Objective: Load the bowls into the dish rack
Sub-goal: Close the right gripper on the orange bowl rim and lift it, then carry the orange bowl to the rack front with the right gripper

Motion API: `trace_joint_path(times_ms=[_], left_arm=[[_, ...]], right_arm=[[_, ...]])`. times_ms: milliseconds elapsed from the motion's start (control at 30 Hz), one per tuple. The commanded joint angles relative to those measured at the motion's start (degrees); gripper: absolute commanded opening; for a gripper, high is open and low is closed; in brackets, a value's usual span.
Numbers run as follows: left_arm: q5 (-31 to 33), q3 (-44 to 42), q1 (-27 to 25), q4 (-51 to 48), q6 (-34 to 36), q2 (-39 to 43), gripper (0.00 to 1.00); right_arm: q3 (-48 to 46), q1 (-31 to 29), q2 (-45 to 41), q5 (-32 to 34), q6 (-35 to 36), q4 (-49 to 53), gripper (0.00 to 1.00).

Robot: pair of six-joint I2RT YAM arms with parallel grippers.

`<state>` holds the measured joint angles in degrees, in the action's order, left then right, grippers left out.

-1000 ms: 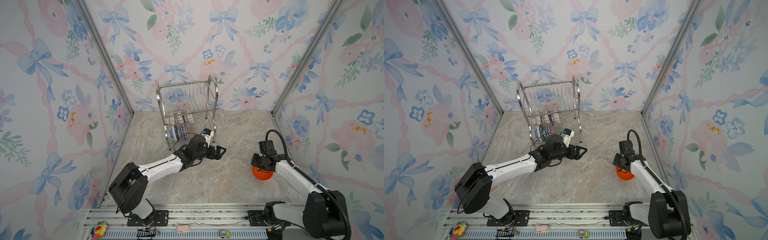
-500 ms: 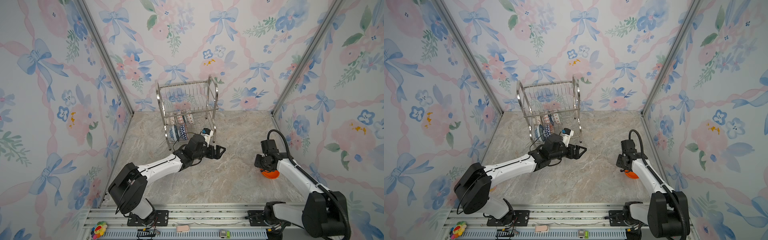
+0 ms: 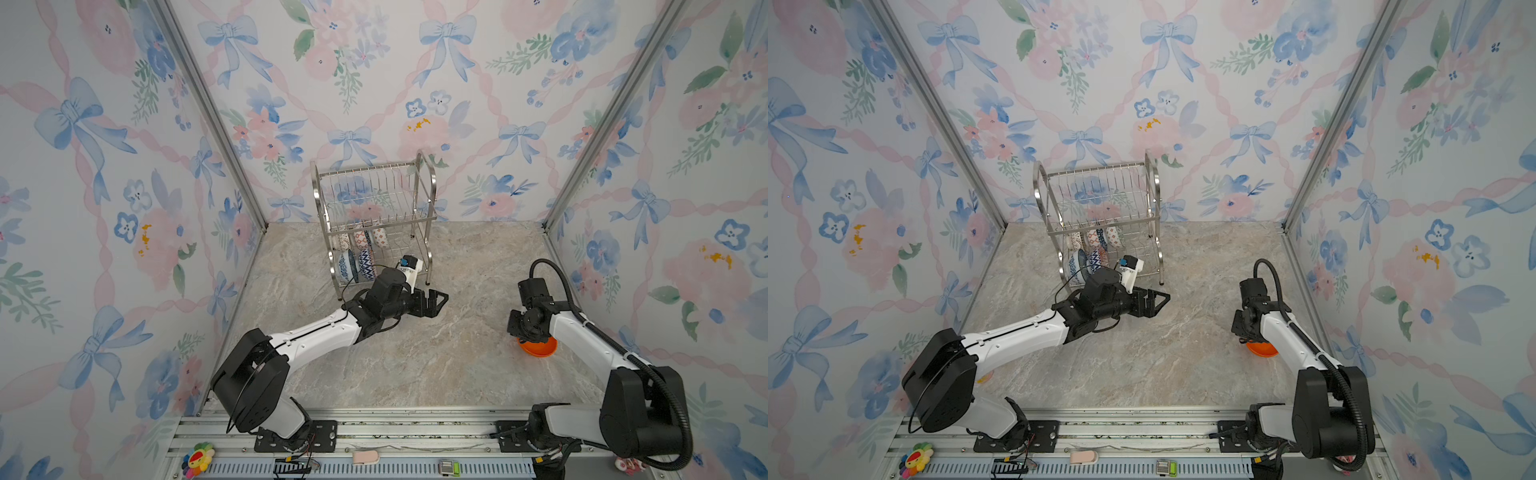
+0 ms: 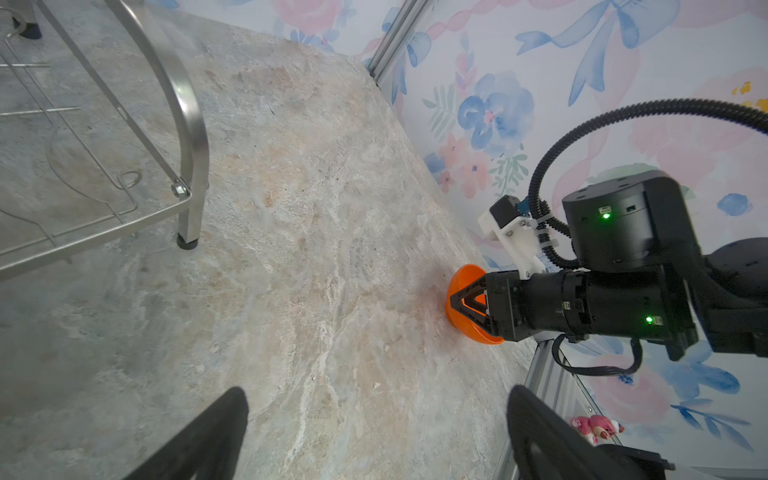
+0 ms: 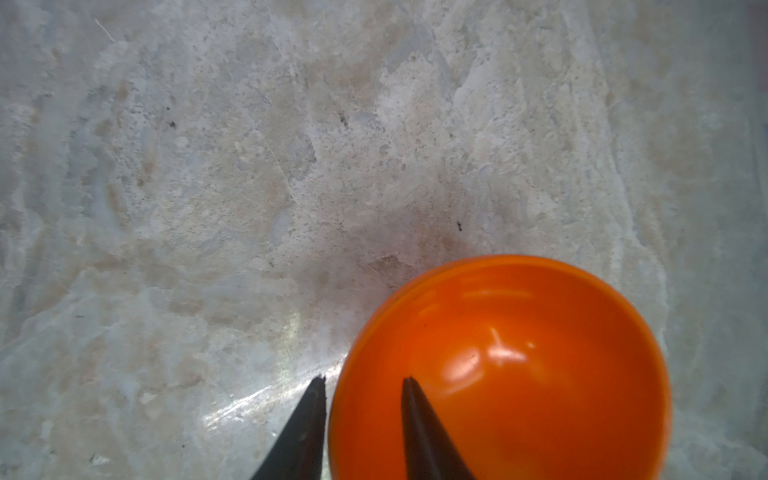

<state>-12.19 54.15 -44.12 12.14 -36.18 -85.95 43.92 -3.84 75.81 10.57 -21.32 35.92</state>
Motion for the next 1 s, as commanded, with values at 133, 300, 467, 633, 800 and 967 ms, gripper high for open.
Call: trace_joint_path(times_ms=[133, 300, 467, 633, 800, 967], left_arm=[[-0.2, -1.4, 1.0, -0.1, 0.7, 1.8, 0.98], [-0.3, -1.6, 1.5, 0.0, 0.4, 2.3, 0.98], [-0.4, -1.8, 1.9, -0.4, 0.6, 2.9, 0.98], [-0.2, -1.9, 2.5, -0.8, 0.4, 3.2, 0.98], [0.2, -2.0, 3.6, -1.8, 0.4, 4.7, 0.98], [2.0, -3.4, 7.7, -4.8, -0.1, 9.7, 0.98]], right_arm=[[4.4, -3.4, 6.1, 0.9, 1.7, 3.0, 0.33], [6.8, -6.1, 9.1, 3.1, 1.9, 4.3, 0.21], [6.8, -7.2, 7.3, 3.2, 1.2, 3.0, 0.09], [7.7, -8.3, 7.6, 3.2, 1.2, 2.7, 0.0], [10.4, -11.7, 6.4, 1.4, 0.1, 2.9, 0.0], [14.7, -16.9, 2.7, -5.8, -2.9, -0.7, 0.0]])
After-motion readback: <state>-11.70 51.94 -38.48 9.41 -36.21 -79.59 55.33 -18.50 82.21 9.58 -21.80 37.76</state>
